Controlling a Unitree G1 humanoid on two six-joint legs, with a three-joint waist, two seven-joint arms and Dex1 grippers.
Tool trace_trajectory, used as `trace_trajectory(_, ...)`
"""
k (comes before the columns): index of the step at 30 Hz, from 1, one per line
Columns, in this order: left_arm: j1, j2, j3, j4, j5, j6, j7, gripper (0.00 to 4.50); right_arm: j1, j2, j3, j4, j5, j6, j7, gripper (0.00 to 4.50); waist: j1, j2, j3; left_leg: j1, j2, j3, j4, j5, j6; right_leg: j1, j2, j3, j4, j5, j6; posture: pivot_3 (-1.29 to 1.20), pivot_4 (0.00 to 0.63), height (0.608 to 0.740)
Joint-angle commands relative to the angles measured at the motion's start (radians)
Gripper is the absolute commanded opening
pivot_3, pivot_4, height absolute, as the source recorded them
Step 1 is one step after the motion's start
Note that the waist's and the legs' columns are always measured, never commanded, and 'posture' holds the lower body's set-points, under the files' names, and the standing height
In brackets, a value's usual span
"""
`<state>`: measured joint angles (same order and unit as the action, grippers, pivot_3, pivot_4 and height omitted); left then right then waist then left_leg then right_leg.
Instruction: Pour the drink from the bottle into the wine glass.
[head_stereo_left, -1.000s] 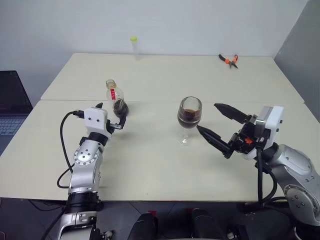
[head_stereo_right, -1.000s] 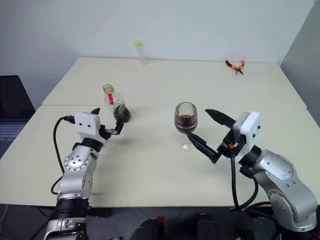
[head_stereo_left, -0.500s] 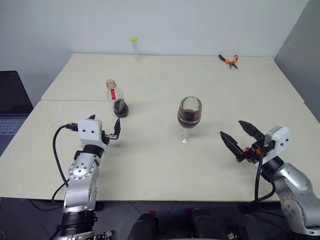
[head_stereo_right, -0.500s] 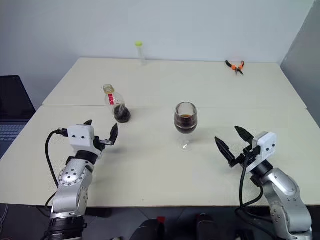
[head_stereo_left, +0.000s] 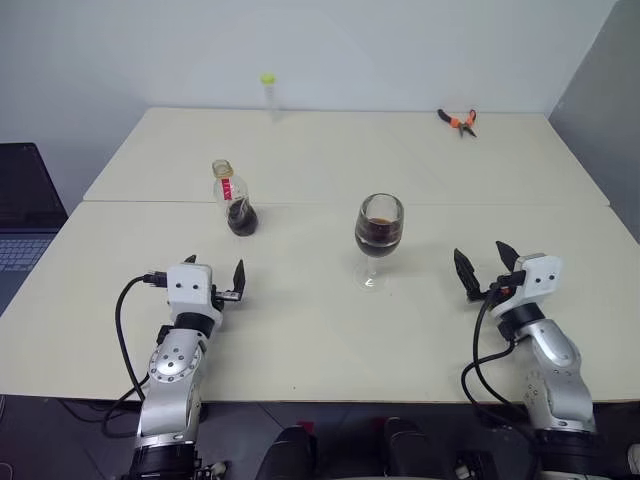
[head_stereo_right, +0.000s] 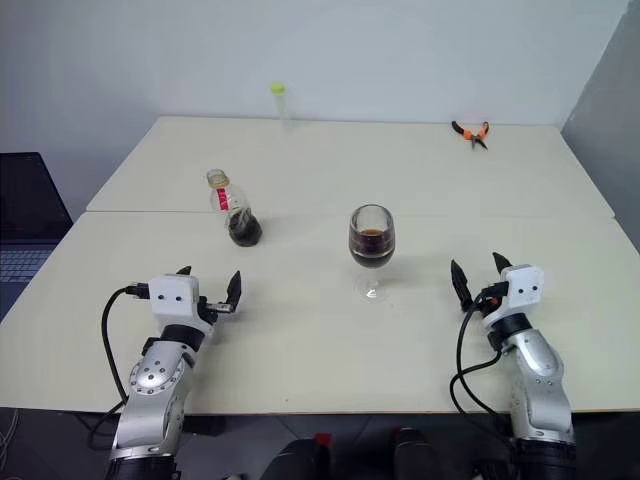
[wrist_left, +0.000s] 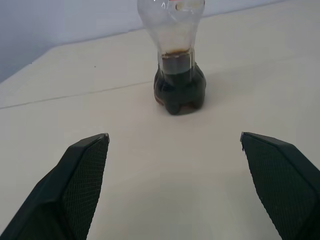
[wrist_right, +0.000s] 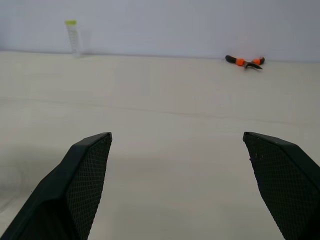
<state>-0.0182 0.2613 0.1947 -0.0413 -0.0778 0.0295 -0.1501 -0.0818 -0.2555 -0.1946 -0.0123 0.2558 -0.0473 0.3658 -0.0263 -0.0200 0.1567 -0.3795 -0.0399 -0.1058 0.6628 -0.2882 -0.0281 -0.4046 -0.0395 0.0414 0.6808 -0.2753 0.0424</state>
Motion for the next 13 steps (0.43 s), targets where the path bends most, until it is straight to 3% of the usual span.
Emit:
trace_trajectory(1,-0.006,0.015,0.024,0.009,-0.008,-0.041,-0.006,4.46,-0.023,0.007,0.007,-0.009,-0.014,-0.04,-0.011,4.5,0.0,0.0,0.0,0.0,0.0,0.0,0.0,0.0,0.0,0.0,0.0,0.0,0.0,0.0,0.0,0.0,0.15,0.74)
trace_trajectory(13,-0.053,0.028,0.022,0.087,-0.003,-0.122,-0.011,4.46,-0.047,0.002,0.012,0.002,-0.027,-0.036,-0.022,4.5,0.0,0.001,0.0,0.0,0.0,0.0,0.0,0.0,0.0,0.0,0.0,0.0,0.0,0.0,0.0,0.0,0.15,0.74)
